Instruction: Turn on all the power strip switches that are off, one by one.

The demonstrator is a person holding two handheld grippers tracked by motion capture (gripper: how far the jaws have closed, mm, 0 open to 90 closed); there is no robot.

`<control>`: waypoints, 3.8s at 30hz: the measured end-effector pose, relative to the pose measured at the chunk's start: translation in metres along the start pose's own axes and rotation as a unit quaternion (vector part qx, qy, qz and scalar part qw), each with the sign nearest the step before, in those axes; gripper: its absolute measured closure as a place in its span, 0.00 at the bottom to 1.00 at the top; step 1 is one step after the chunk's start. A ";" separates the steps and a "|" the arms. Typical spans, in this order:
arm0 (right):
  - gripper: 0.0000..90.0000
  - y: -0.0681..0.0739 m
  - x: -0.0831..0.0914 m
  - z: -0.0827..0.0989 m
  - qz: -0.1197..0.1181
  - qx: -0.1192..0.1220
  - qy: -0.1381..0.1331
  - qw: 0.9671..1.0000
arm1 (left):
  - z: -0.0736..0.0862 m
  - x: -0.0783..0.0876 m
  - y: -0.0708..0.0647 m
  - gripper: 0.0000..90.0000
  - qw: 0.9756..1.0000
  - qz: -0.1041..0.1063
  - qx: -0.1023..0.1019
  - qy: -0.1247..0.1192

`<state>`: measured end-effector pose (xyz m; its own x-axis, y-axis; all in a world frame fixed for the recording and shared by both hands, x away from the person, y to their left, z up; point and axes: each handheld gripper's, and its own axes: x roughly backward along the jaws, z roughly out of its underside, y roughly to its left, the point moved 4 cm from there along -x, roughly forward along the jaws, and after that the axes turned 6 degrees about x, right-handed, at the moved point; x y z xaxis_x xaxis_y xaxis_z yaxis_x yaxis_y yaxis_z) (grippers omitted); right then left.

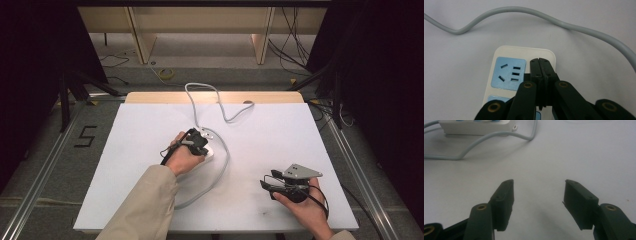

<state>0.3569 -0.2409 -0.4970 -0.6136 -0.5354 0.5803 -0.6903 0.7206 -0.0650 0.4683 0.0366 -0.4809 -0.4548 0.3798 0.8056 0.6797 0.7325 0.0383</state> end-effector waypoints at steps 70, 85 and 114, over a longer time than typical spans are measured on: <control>0.47 0.000 0.000 0.000 0.000 0.002 -0.002 1.000 | 0.054 0.060 0.019 0.36 0.993 -0.023 0.064 -0.096; 0.47 0.000 0.000 -0.001 0.000 0.003 -0.003 1.000 | 0.078 0.076 0.022 0.25 0.990 -0.007 0.052 -0.130; 0.46 -0.001 0.000 -0.001 0.002 0.001 -0.005 1.000 | 0.132 0.096 0.036 0.19 0.984 -0.028 0.088 -0.154</control>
<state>0.3577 -0.2407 -0.4961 -0.6197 -0.5372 0.5723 -0.6890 0.7215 -0.0689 0.3733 0.1743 -0.4802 -0.6598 0.4691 0.5870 0.5502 0.8337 -0.0479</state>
